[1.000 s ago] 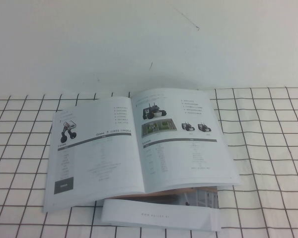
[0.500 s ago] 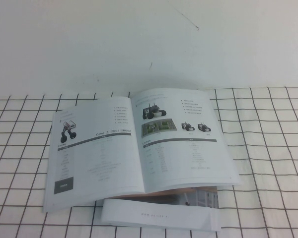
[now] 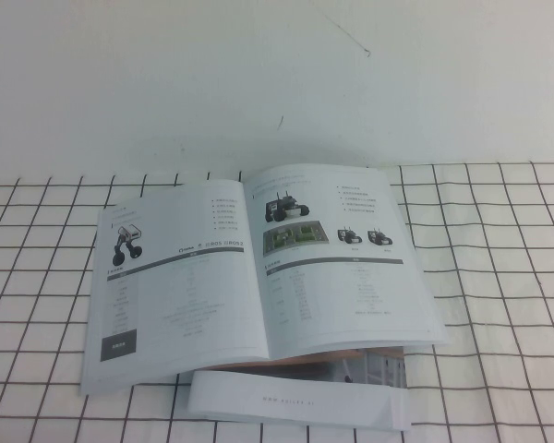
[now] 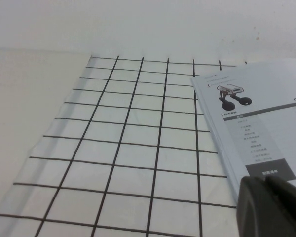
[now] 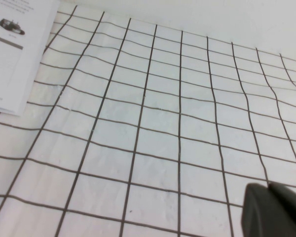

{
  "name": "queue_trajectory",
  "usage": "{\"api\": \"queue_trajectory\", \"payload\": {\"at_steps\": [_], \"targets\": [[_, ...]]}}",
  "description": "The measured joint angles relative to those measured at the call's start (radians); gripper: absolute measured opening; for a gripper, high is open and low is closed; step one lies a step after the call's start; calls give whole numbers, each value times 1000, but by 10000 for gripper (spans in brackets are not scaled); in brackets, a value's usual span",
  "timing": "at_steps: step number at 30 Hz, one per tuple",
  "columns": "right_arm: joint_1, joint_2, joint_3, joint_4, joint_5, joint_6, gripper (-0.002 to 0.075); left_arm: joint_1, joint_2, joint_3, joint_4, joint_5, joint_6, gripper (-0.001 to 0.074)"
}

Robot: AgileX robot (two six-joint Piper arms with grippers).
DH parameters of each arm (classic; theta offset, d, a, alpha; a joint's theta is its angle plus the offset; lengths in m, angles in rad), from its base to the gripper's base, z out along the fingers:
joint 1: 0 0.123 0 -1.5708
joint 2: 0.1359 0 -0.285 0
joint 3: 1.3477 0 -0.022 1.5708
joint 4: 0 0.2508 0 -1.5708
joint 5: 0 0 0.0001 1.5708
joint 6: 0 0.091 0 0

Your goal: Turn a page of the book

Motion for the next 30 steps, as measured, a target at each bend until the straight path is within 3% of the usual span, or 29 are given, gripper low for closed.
{"api": "queue_trajectory", "payload": {"at_steps": [9,16,30], "targets": [[0,0,0,0,0,0,1,-68,0,-2,108,42,-186,-3],[0,0,0,0,0,0,1,-149,0,-4,169,56,-151,-3],[0,0,0,0,0,0,1,-154,0,-5,136,63,-146,-3]]}}
